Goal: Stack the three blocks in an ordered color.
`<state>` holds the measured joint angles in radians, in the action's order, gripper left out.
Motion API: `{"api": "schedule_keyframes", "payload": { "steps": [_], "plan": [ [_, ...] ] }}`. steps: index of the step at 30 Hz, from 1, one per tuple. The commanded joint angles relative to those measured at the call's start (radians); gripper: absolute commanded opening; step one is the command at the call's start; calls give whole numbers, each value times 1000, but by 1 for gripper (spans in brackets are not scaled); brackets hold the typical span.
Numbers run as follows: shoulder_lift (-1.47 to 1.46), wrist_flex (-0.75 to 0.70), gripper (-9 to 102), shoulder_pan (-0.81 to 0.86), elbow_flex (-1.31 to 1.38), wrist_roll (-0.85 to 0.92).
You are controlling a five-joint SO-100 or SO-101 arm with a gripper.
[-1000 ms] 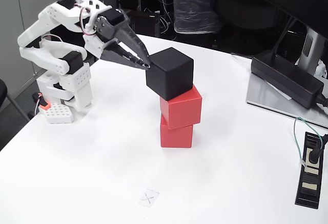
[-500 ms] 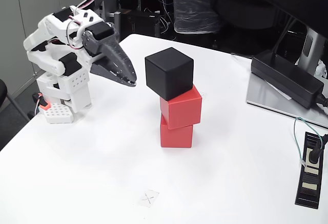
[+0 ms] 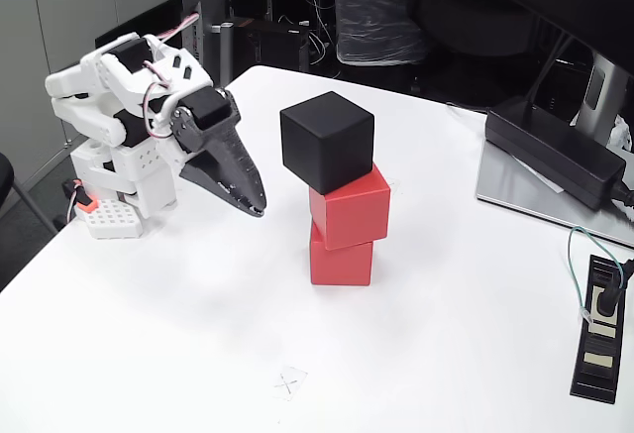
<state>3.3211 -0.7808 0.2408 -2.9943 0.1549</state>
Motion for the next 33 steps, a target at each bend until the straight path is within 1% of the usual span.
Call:
{"api": "schedule_keyframes", "payload": {
  "steps": [1, 5, 8, 33],
  "plan": [
    [6, 17, 0, -6, -9, -9],
    [6, 17, 0, -77, -35, -9],
    [6, 17, 0, -100, -52, -9],
    [2, 15, 1, -114, -66, 3]
  ]
}}
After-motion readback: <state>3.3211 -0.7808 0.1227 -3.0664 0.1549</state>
